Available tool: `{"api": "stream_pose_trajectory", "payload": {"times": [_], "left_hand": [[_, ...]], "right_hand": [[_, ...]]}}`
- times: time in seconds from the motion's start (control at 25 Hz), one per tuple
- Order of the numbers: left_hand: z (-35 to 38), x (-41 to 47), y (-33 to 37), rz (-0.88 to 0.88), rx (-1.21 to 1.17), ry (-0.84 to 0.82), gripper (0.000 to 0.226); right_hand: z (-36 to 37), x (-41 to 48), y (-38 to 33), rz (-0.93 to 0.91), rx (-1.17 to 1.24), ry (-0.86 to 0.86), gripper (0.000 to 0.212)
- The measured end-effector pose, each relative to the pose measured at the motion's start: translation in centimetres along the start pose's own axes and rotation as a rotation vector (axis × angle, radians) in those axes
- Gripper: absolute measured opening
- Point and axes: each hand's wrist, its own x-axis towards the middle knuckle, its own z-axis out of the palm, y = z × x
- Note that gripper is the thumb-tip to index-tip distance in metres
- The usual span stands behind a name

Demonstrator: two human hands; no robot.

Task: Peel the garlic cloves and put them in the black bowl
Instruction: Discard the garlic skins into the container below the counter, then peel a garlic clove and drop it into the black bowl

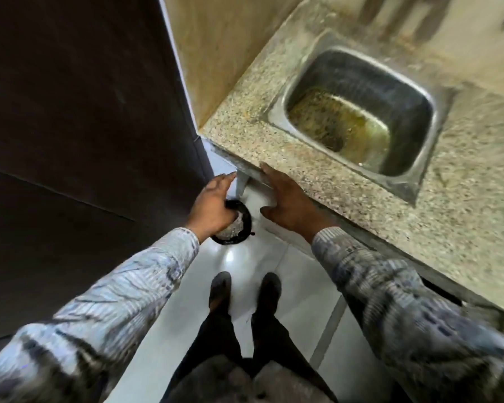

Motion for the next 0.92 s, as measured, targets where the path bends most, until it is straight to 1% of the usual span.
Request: {"api": "stream_pose_trajectory", "payload": {"times": [0.08,0.2,0.32,0.44,0.64,0.76,0.92], "left_hand": [[-2.3,-1.9,3.5,0.116,0.043,-0.028,0.100],[-4.2,-4.1,8.7,0.256,0.036,-0.082,0.106],[-4.2,-4.7,13.8,0.423,0.043,-0.112,0.108],[-2.4,-5.1,19.5,0.584,0.102,-0.168,0.111],[3.8,-7.1,28.5,0.815,0.161,-0.314,0.109],[9.6,-8.9,33.8,0.927,0.193,-0.409,0.112],[18.6,-11.4,40.2,1.018,0.244,-0.525,0.113]], "right_hand": [[-3.8,-3.2,-2.4,0.042,-0.018,0.061,0.095],[-8.0,-9.1,-5.2,0.180,-0.057,0.171,0.102],[-10.6,-14.5,-6.1,0.297,-0.098,0.289,0.104],[-12.3,-20.2,-5.2,0.413,-0.128,0.429,0.107],[-13.9,-29.2,-2.0,0.597,-0.109,0.615,0.106],[-14.7,-35.2,1.2,0.692,-0.072,0.713,0.104],[-15.7,-43.3,6.2,0.797,-0.014,0.830,0.102]]}}
